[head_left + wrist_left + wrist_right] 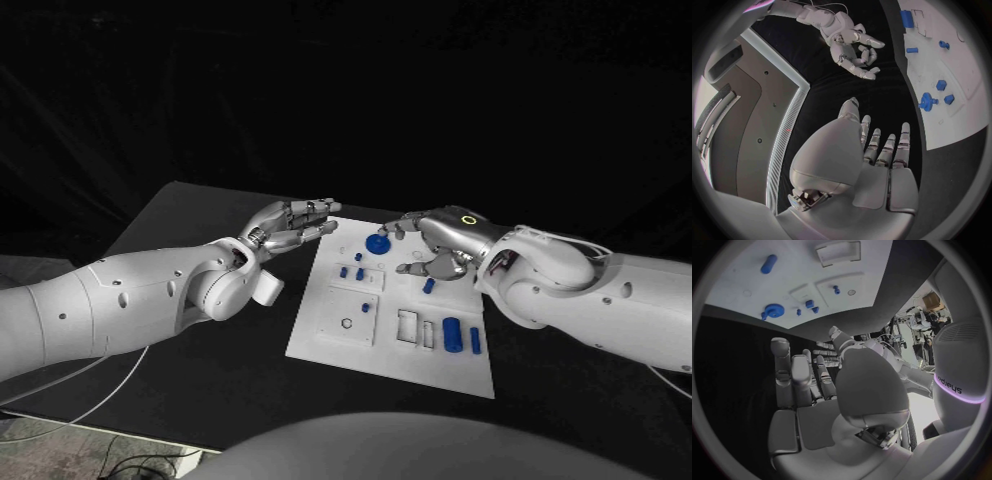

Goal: Assemble the parts on the task board

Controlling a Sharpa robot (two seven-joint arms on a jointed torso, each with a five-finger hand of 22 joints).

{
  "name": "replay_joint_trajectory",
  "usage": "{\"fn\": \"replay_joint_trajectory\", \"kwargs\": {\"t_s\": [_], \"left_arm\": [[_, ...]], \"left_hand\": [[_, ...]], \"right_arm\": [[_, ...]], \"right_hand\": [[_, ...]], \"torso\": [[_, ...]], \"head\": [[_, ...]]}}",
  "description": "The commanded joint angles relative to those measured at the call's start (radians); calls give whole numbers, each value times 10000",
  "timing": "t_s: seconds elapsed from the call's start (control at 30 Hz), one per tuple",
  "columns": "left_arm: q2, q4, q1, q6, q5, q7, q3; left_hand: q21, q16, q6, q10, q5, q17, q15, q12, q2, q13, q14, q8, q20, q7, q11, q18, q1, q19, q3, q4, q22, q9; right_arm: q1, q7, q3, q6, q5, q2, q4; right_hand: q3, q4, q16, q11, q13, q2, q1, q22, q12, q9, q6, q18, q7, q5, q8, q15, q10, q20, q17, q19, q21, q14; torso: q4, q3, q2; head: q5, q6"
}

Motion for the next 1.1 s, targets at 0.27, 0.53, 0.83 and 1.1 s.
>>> {"fn": "replay_joint_trajectory", "kwargs": {"t_s": [0.27, 0.53, 0.83, 1.1], "left_arm": [[30, 76, -15, 106, -7, 343, 7], [34, 103, -17, 177, 0, 289, 7], [18, 125, -17, 202, 1, 252, 7], [19, 119, -17, 231, 1, 226, 7]], "left_hand": [[98, 110, 214, 79, 63, 23, -48, 156, 107, 32, 111, 44, -3, 80, -31, -111, 185, 178, 24, -22, -8, 21], [82, 90, 436, 26, 248, 8, -96, 121, 207, 18, 40, 86, -1, 193, 24, -103, 381, 168, 80, -24, -100, 35], [81, 91, 454, 16, 303, 7, -101, 119, 215, 17, 32, 87, 0, 189, 26, -102, 411, 171, 84, -23, -112, 34], [82, 91, 454, 10, 330, 7, -101, 116, 215, 17, 28, 84, 1, 182, 27, -102, 427, 174, 85, -24, -118, 32]], "right_arm": [[110, 591, -39, -146, 422, -755, -322], [-289, 613, -50, -1, 577, -762, -1079], [-803, 417, -50, 754, 503, -335, -1815], [-1074, 471, -48, 966, 606, 36, -2191]], "right_hand": [[-1248, 1822, 234, -54, -1937, -1091, 332, 803, -1961, -609, 460, -188, 50, 131, -27, -101, -494, -101, 315, 667, 519, 452], [-539, 1368, 61, -2, -2152, -105, 1075, 736, -1567, -288, 1205, -124, 546, 2023, 421, -49, 575, -49, 54, 383, 9, 145], [-524, 1143, 163, -43, -2045, 15, 966, 802, -934, -176, 1342, -158, 568, 2253, 494, -78, 1861, -63, 186, 599, 225, 286], [-452, 1039, 198, -74, -2049, -30, 906, 823, -873, -240, 1151, -173, 548, 2574, 341, -108, 2098, -101, 239, 684, 308, 354]], "torso": [[11, 4, 21], [8, 4, 18], [7, 3, 23], [12, 3, 15]], "head": [[-257, 0], [-238, 0], [-239, 0], [-246, 0]]}}
